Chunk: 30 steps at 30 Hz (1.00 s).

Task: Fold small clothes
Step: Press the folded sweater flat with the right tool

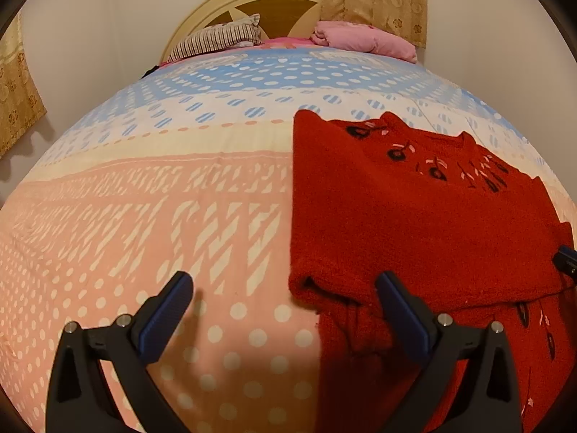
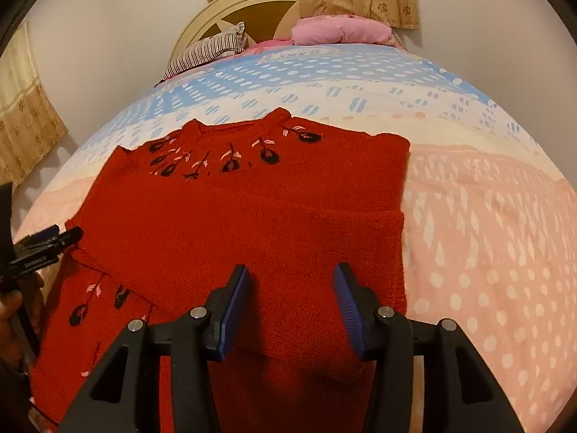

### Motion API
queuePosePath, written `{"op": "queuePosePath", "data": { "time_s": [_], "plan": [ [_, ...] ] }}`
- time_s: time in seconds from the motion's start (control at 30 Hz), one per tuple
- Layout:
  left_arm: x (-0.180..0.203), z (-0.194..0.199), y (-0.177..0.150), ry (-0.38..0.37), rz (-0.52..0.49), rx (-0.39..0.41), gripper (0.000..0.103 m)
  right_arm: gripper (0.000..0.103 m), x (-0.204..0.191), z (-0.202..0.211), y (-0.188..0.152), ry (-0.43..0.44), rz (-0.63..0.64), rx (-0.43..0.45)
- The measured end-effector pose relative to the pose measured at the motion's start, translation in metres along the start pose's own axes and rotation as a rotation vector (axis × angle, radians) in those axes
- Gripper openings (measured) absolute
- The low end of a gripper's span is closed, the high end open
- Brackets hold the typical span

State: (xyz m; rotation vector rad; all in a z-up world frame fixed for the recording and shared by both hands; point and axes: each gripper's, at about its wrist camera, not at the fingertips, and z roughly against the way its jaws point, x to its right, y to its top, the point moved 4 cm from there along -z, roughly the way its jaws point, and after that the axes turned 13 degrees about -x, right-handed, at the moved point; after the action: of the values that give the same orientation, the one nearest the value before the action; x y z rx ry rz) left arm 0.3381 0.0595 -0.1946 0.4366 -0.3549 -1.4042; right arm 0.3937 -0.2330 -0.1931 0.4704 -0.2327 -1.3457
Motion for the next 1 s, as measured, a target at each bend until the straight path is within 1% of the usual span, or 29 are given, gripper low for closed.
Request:
{"op": "queuePosePath", "data": {
  "time_s": [0.1, 0.27, 0.4, 0.5, 0.57, 0.73, 0.9, 1.0],
  "plan": [
    [0.001, 0.004, 0.0, 0.005, -0.012, 0.011, 0.103, 0.052, -0.004, -0.002, 0.002, -0.029, 0.017, -0.006],
    [0.0, 0.014, -0.005, -0.006, -0.004, 0.021, 0.103, 0.052, -0.004, 0.006, -0.001, -0.023, 0.007, 0.02],
    [0.003, 0.025, -0.012, 0.003, -0.028, 0.038, 0.103, 0.052, -0.009, 0.017, -0.006, -0.018, 0.012, 0.037],
    [0.005, 0.035, -0.019, 0.008, -0.05, 0.059, 0.103, 0.052, -0.01, 0.028, -0.014, 0.006, 0.004, 0.042],
    [0.007, 0.039, -0.024, 0.005, -0.065, 0.056, 0.103, 0.052, -0.013, 0.033, -0.022, 0.013, 0.012, 0.04],
    [0.013, 0.048, -0.043, 0.015, -0.108, 0.052, 0.103, 0.054, -0.019, 0.042, -0.039, 0.012, 0.032, 0.031],
    [0.015, 0.057, -0.06, 0.023, -0.125, 0.059, 0.103, 0.054, -0.024, 0.047, -0.06, 0.012, 0.041, 0.012],
    [0.016, 0.057, -0.068, 0.02, -0.13, 0.049, 0.103, 0.054, -0.027, 0.048, -0.072, 0.017, 0.039, 0.002]
  ]
}}
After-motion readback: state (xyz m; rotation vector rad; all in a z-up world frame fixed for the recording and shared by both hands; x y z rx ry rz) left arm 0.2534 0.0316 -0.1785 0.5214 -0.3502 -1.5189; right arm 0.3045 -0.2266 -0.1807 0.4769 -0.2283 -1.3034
